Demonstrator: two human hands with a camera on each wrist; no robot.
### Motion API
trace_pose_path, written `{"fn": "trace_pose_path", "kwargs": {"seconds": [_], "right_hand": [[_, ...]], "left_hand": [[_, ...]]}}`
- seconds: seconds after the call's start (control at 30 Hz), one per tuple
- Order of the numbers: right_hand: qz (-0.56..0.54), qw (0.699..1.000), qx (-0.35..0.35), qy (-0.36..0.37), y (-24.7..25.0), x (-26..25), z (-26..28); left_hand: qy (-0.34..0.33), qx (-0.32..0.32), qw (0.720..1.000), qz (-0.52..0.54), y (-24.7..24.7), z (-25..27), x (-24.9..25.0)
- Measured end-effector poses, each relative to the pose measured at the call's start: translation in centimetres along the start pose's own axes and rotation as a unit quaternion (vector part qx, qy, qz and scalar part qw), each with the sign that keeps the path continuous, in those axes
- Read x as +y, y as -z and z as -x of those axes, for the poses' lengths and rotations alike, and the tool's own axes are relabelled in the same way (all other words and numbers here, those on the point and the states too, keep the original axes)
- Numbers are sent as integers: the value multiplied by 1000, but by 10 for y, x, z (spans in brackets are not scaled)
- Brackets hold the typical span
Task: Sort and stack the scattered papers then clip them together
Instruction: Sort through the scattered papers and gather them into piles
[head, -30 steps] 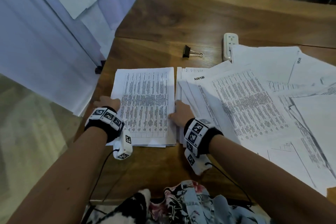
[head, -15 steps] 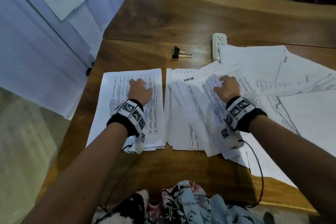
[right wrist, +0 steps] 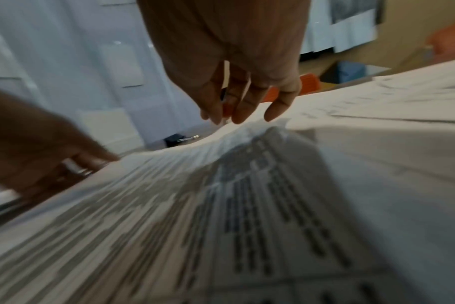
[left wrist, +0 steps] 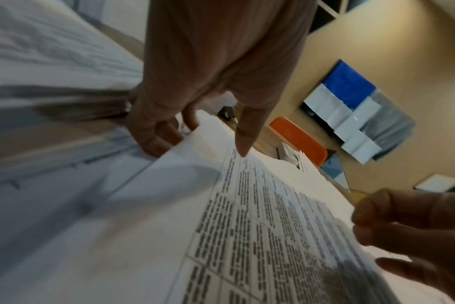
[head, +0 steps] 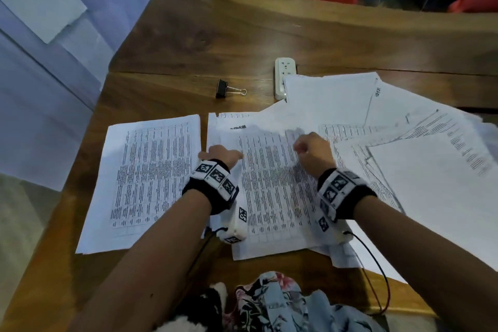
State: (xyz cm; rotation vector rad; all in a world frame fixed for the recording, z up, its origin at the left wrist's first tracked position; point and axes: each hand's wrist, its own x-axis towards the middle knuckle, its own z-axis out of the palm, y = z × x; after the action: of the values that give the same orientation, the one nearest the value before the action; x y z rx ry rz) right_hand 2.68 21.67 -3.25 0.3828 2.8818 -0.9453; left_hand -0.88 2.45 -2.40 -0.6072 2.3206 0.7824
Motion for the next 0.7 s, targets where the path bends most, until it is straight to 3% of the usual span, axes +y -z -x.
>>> {"fn": "trace_pose_path", "kwargs": {"seconds": [0.03,0.1,0.2,0.3,0.43,0.5,0.6,0.63,0.7], "right_hand": [[8,999,-6,33,-7,-3,4],[58,998,-21,17,-14,-4,8],[134,981,-33,-136,-9,6,9],[69,967,-26,-244,-1,15,6],[-84,968,-44,-233,3,18,-4],[-91,984,-12,-151,1,19,-6],[-33,993,71,85,-5,1,9],[-11,981,79,174,-7,-8,18],[53,930,99,349,-13,-17,34]], "left_hand": [[6,1,999,40,-2,0,1],[-10,3,993,119,-9,2,6],[-9,26,976,217,-18,6,13],[47,24,979,198,-22,4,17],[59,14,987,146,-29,8,20],[57,12,991,123,-32,11,22],[49,0,996,76,-33,5,20],[40,-1,998,54,-33,2,19],[20,15,1000,10,-30,-1,16]]}}
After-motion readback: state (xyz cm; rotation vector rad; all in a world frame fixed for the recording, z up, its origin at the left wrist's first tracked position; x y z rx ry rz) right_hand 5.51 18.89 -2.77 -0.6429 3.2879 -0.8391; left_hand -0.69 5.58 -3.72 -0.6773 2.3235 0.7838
